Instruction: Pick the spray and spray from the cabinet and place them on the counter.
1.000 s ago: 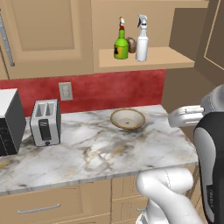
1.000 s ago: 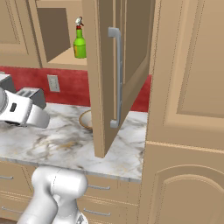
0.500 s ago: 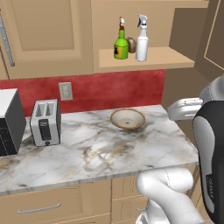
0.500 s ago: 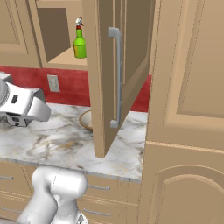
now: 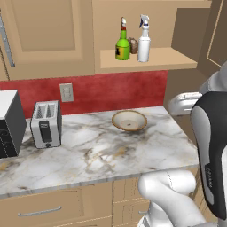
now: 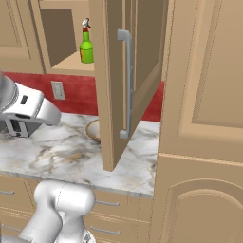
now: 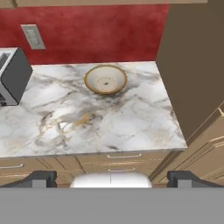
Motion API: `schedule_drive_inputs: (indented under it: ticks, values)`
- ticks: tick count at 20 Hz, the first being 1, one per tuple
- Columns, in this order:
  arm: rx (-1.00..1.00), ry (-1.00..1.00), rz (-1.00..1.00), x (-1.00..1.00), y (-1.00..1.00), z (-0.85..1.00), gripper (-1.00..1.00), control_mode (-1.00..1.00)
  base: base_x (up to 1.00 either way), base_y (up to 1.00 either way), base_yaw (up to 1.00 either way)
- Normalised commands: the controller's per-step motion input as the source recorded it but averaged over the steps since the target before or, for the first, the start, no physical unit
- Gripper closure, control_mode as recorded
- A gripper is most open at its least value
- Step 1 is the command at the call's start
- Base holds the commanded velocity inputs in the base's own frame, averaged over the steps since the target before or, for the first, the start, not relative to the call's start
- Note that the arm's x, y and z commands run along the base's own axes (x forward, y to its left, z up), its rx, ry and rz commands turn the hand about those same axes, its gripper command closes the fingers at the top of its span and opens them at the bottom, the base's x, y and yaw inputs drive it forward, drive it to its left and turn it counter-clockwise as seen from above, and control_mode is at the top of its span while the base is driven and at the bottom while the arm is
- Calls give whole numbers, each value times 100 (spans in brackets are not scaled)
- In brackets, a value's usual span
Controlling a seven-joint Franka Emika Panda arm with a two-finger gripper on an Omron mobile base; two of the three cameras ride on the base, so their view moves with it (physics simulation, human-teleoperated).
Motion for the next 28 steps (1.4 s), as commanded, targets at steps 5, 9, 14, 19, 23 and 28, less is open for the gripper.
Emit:
schedule_drive_inputs:
  ticks: [5,9,14,19,23,28]
  values:
    - [0,0,-3,23,-6,0,-100,-100,0,0,0]
    - [0,0,-3,25,-6,0,-100,-100,0,0,0]
    - [0,0,-3,26,-6,0,-100,-100,0,0,0]
    - [0,0,-3,25,-6,0,-100,-100,0,0,0]
    - [0,0,-2,27,-4,0,-100,-100,0,0,0]
    - [0,-13,0,25,0,0,-100,-100,0,0,0]
